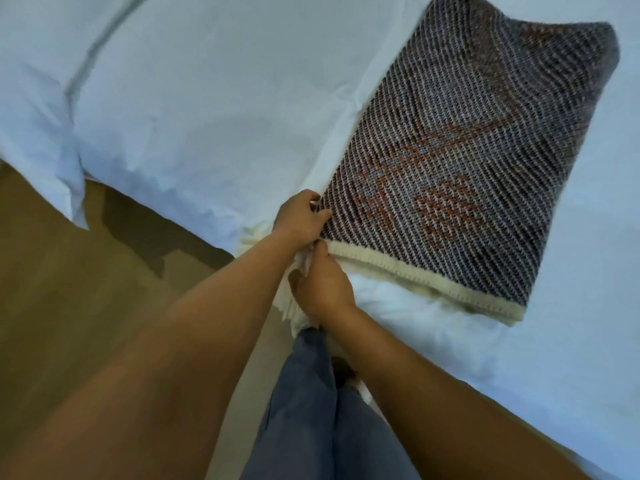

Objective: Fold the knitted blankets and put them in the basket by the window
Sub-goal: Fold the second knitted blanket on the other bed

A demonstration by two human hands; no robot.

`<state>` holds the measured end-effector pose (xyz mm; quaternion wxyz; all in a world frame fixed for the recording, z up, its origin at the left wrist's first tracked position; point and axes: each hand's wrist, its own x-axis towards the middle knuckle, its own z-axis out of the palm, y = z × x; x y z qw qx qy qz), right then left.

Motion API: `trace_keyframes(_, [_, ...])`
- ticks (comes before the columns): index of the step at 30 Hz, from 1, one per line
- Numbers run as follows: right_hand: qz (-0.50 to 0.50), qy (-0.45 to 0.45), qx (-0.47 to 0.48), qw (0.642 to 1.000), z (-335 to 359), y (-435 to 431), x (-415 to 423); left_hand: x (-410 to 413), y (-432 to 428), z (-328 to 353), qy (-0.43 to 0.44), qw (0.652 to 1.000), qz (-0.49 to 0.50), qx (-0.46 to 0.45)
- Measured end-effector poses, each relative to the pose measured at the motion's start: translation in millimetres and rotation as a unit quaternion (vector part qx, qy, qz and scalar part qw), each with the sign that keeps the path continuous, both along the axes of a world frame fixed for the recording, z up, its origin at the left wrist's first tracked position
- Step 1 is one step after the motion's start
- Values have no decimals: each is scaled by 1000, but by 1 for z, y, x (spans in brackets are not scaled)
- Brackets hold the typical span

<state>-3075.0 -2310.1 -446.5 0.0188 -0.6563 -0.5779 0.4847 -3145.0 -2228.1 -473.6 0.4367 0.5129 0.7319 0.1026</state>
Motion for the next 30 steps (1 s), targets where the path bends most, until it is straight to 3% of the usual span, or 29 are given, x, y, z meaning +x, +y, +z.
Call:
trace_keyframes(7, [-42,-24,69,996,15,15,65,39,18,20,55,998,-27,34])
trace_keyframes(14, [-63,-69,61,994,22,80,118,87,82,25,123,985,-111,49])
trace_keyframes(22, [-113,-91,42,989,10,193,137,118,201,11,85,980,-176,45])
trace_keyframes(30, [-167,-114,77,976,-5,293,160,154,324,8,19,987,-134,83])
